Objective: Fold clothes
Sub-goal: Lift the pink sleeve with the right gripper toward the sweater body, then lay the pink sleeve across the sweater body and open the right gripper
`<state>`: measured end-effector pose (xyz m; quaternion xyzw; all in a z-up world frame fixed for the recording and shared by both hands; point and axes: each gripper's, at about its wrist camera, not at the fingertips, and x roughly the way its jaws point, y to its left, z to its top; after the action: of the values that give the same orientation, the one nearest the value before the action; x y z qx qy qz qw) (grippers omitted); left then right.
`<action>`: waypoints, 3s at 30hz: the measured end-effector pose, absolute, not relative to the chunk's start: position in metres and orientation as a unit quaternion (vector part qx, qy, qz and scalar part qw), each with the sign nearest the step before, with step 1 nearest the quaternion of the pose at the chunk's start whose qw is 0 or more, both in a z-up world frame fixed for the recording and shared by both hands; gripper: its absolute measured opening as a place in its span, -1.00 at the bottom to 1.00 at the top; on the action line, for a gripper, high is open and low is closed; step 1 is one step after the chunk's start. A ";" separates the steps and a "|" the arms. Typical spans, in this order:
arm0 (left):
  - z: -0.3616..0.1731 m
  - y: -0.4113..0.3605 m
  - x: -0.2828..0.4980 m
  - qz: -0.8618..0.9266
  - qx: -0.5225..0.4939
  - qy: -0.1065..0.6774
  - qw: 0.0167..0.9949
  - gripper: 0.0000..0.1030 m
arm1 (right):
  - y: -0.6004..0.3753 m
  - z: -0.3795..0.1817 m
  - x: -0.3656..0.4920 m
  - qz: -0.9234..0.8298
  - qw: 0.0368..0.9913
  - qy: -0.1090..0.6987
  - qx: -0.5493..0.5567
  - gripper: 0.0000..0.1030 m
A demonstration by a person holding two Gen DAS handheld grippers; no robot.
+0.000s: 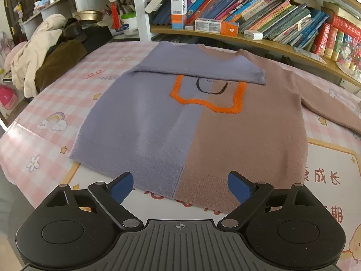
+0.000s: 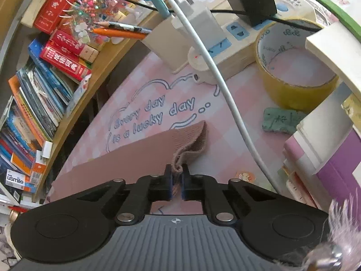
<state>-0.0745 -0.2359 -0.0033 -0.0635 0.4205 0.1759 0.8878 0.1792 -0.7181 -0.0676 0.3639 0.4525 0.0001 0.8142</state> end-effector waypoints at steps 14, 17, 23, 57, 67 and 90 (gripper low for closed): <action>-0.002 -0.216 -0.073 0.148 -0.060 0.410 0.898 0.81 | -0.678 -0.002 0.176 0.087 0.843 0.387 0.364 -0.89; -0.003 -0.207 -0.073 0.135 -0.060 0.408 0.901 0.81 | -0.661 0.014 0.173 0.103 0.848 0.372 0.363 -0.89; 0.001 -0.180 -0.073 0.110 -0.062 0.394 0.910 0.81 | -0.620 0.039 0.165 0.118 0.858 0.354 0.352 -0.89; 0.013 -0.013 -0.075 0.017 -0.093 0.315 0.944 0.90 | -0.387 0.093 0.164 0.191 0.875 0.331 0.298 -0.89; 0.012 -0.002 -0.077 0.009 -0.084 0.322 0.943 0.90 | -0.388 0.091 0.162 0.193 0.875 0.334 0.294 -0.89; 0.005 0.018 -0.073 0.034 -0.099 0.336 0.936 0.90 | -0.389 0.085 0.157 0.198 0.874 0.340 0.286 -0.06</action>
<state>-0.0730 0.0180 0.0054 -0.0986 0.3358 0.0343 0.9361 0.1567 -0.3889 0.0846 0.2856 0.3398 0.1980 0.8739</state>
